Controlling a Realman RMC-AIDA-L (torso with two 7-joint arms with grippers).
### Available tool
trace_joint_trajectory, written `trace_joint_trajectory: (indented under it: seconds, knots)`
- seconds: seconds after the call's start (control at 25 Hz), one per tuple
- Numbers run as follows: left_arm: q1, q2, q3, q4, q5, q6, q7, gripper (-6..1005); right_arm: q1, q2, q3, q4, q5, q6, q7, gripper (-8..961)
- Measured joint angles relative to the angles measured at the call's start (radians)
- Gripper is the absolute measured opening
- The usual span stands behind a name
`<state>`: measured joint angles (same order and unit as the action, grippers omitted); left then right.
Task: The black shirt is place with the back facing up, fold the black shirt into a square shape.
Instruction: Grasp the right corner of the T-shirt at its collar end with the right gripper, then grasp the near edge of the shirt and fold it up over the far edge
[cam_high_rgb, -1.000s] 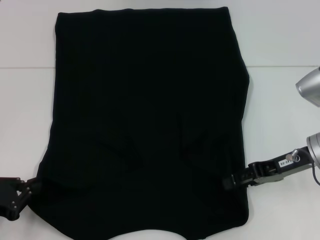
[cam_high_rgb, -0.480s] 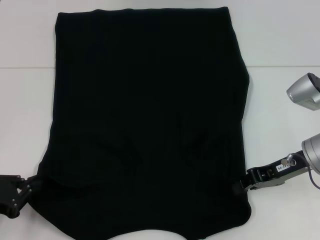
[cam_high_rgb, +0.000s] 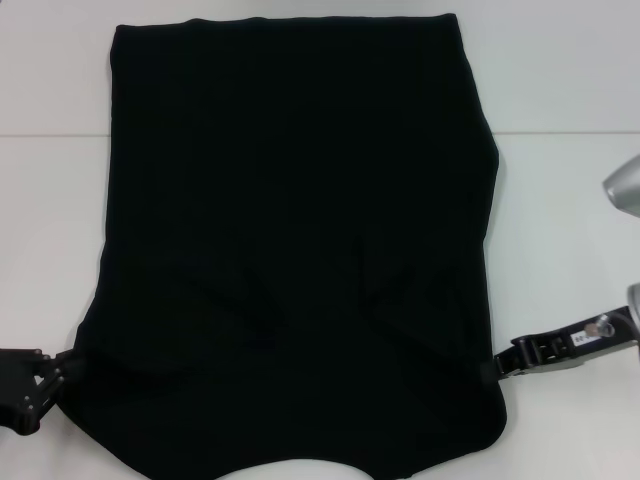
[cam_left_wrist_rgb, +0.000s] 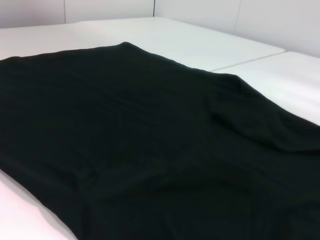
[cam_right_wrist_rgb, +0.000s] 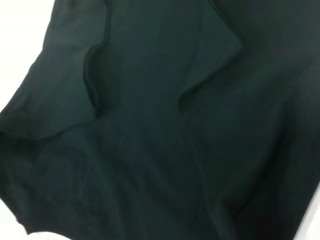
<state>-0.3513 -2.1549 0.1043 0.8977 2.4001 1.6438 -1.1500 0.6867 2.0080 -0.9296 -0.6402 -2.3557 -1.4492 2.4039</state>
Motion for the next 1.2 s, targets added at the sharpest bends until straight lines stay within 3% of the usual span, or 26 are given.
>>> trace_joint_trajectory:
  seconds: [0.36, 0.6, 1.2]
  knots:
    - [0.010, 0.010, -0.017, 0.017, 0.003, 0.074, -0.110, 39, -0.111, 0.027, 0.205, -0.033, 0.015, -0.116, -0.206, 17]
    - [0.018, 0.013, -0.021, 0.018, 0.008, 0.085, -0.165, 38, -0.206, 0.030, 0.333, -0.025, 0.018, -0.165, -0.362, 20]
    - [0.089, 0.005, -0.058, 0.013, 0.015, 0.191, -0.221, 36, -0.376, 0.000, 0.482, 0.011, 0.013, -0.251, -0.593, 29]
